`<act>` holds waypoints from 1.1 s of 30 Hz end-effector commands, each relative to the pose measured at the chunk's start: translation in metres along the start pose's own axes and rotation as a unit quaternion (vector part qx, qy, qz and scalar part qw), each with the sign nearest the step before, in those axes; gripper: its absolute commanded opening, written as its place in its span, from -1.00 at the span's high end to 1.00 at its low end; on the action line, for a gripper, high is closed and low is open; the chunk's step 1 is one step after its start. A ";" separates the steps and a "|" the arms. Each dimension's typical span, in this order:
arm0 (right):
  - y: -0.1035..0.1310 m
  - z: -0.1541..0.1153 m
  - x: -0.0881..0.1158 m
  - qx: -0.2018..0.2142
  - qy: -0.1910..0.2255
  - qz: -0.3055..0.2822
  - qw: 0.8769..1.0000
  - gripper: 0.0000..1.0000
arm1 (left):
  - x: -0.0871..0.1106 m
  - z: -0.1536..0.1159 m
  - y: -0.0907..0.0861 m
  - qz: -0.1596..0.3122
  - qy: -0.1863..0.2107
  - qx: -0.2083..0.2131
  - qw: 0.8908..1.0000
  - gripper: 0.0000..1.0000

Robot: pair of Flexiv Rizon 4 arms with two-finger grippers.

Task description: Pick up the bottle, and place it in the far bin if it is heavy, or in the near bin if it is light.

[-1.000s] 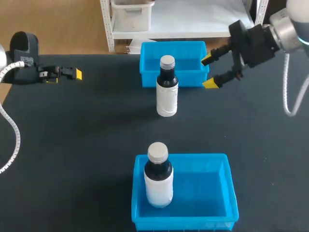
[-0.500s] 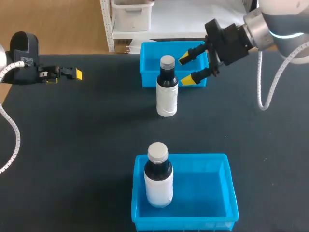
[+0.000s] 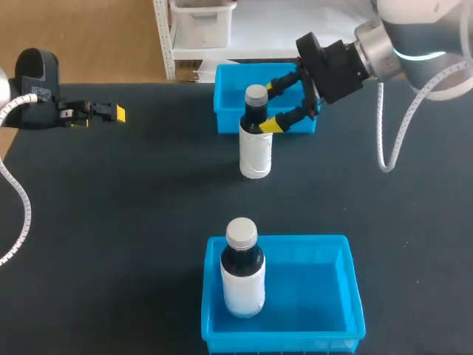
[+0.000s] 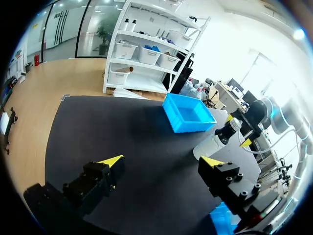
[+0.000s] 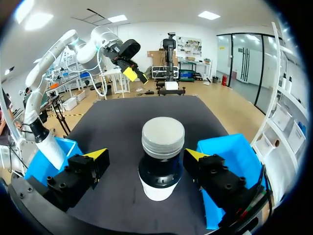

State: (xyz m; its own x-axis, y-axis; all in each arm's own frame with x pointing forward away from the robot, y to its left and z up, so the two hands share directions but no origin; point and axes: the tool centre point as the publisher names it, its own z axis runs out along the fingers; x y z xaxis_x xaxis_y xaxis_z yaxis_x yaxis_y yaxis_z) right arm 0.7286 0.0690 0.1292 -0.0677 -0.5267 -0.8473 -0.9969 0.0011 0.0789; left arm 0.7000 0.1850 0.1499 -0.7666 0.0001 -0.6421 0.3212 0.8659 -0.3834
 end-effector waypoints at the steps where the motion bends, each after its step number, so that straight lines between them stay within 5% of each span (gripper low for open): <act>1: -0.004 0.006 -0.001 0.001 0.001 0.001 1.000 -1.00 | 0.000 0.000 0.000 0.000 0.000 0.000 1.000 -1.00; 23: -0.016 0.020 -0.002 -0.001 -0.005 -0.001 1.000 -1.00 | 0.000 0.000 0.000 0.000 0.000 0.000 1.000 -1.00; 29: -0.017 0.021 -0.001 -0.002 -0.005 -0.001 1.000 -0.37 | 0.000 0.000 0.000 0.000 0.000 0.000 1.000 -1.00; 33: -0.018 0.022 0.000 -0.004 -0.005 0.000 1.000 -0.12 | 0.000 0.000 0.000 0.000 0.000 0.000 1.000 -1.00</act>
State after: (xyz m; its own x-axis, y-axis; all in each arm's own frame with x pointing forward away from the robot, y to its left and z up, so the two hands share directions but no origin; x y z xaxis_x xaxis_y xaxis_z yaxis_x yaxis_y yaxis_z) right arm 0.7438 0.0874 0.1175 -0.0685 -0.5205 -0.8511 -0.9967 -0.0010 0.0808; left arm 0.7000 0.1850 0.1499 -0.7666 0.0001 -0.6421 0.3212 0.8659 -0.3834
